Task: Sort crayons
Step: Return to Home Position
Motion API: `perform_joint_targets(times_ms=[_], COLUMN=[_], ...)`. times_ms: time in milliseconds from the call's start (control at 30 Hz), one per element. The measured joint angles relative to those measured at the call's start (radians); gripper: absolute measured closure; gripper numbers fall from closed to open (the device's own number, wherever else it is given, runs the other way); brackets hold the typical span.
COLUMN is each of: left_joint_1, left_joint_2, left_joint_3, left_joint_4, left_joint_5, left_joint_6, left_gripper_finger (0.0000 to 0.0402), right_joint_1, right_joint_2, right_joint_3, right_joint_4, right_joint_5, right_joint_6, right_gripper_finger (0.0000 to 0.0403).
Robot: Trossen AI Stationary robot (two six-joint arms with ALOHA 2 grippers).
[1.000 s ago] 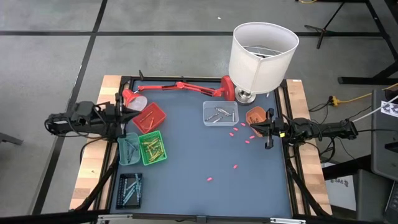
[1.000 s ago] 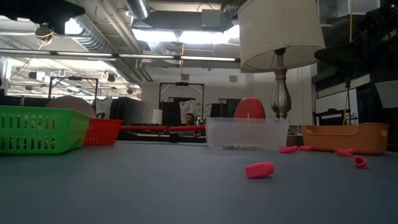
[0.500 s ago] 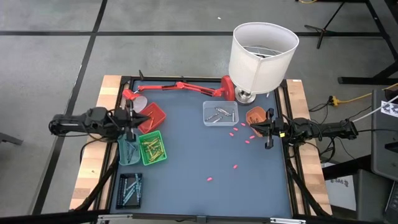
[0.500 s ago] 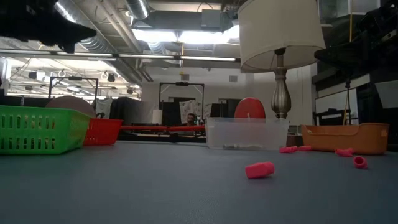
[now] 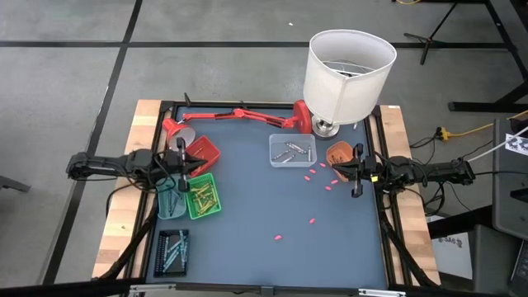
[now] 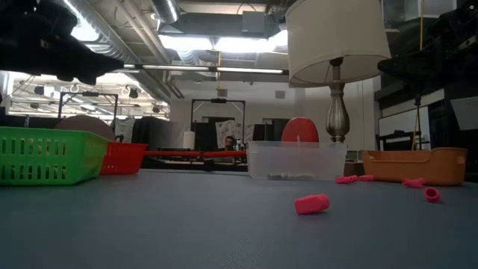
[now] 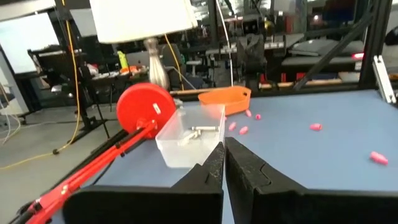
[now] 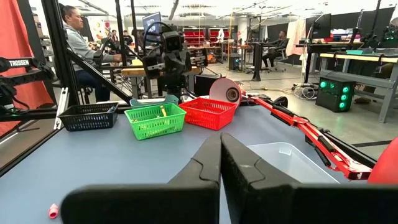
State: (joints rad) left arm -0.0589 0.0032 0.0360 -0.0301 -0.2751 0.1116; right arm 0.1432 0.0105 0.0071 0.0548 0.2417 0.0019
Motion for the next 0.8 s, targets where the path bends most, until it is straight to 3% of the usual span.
perform_joint_targets(times_ms=[200,800], left_joint_1=[0.011,0.026], left_joint_2=[0.002,0.003], left_joint_3=[-0.028,-0.029], left_joint_4=[0.084,0.084], left_joint_5=[0.0,-0.001], left_joint_6=[0.031,0.012], left_gripper_finger=[0.0402,0.0402], right_joint_1=[0.0,0.0], right_joint_2=[0.0,0.0], right_joint_3=[0.0,0.0], right_joint_4=[0.0,0.0], right_joint_5=[0.0,0.0], right_joint_6=[0.0,0.0], right_gripper_finger=[0.0398,0.0398])
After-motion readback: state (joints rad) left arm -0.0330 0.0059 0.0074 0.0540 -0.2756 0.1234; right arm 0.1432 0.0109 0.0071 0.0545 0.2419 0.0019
